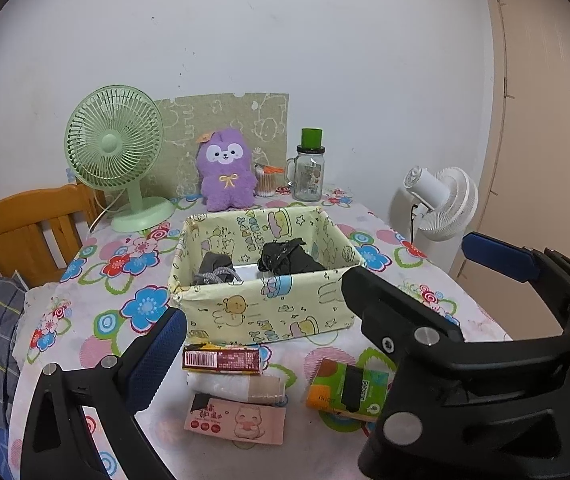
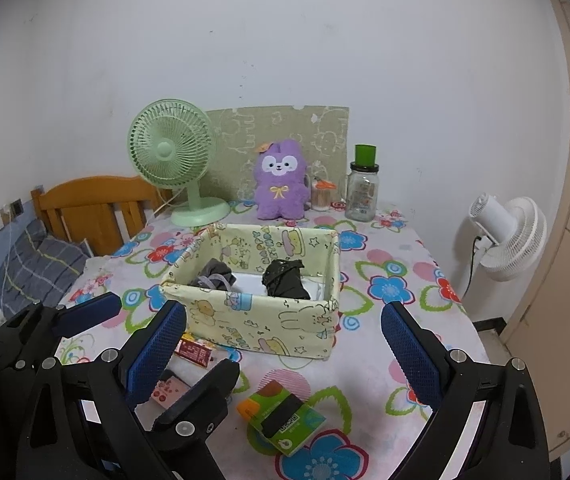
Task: Organize soft objects
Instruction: 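Move the left gripper to the brown snack box while the right gripper approaches the green tissue pack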
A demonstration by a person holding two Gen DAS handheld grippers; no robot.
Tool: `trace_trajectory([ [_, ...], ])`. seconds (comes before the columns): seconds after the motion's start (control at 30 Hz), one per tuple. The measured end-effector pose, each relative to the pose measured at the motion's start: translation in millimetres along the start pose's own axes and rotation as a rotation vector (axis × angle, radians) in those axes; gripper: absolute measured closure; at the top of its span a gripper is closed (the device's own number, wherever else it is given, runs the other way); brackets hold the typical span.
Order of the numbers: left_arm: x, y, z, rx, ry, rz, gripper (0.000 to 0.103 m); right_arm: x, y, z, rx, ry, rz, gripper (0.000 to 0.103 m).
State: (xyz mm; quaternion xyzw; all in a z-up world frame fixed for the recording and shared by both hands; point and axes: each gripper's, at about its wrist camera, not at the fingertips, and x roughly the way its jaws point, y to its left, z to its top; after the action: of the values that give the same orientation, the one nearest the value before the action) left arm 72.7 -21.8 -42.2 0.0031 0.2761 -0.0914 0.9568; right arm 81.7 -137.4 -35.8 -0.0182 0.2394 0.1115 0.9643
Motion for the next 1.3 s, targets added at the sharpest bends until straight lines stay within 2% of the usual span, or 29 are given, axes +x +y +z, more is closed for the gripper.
trace_trajectory([
  [0.13, 3.4, -2.1, -4.9, 0.009, 0.008, 0.020, 0.000, 3.3, 0.9, -6.9, 0.010, 0.010, -0.002, 0.004],
  [0.6, 19.6, -1.9, -26.4, 0.013, 0.057, 0.001, 0.000, 22.4, 0.4, -30.9, 0.022, 0.068, -0.006, 0.004],
  [1.3, 55.3, 13.0, -65.0, -0.006, 0.170, 0.002, 0.000, 54.0, 5.4, -63.2, 0.028, 0.160, -0.002, 0.004],
])
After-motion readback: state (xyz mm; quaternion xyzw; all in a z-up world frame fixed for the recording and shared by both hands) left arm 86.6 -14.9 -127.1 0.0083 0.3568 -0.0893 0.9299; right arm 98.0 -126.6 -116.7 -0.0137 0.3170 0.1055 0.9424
